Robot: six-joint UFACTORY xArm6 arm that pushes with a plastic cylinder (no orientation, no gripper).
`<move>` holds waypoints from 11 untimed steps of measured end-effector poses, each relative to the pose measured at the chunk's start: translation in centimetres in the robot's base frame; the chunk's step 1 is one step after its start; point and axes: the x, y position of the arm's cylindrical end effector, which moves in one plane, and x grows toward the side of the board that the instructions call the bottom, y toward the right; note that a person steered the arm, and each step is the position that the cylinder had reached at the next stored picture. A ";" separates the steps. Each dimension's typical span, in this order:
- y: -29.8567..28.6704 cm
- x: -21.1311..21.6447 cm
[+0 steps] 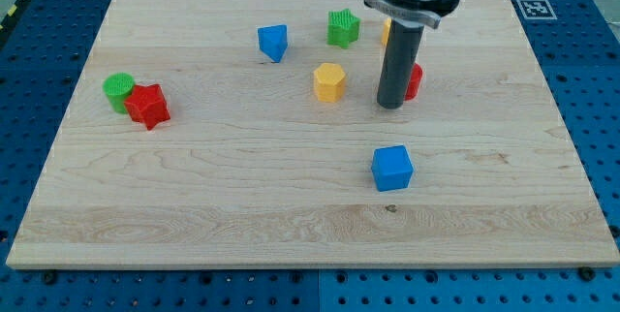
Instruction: Move the hexagon top right of the red star
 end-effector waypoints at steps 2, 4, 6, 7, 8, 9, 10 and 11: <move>-1.4 -1.5; -8.0 -1.5; -12.2 -1.7; -13.9 -1.7; -16.1 -1.8; -18.0 -2.2; -19.5 -2.6; -20.8 -2.7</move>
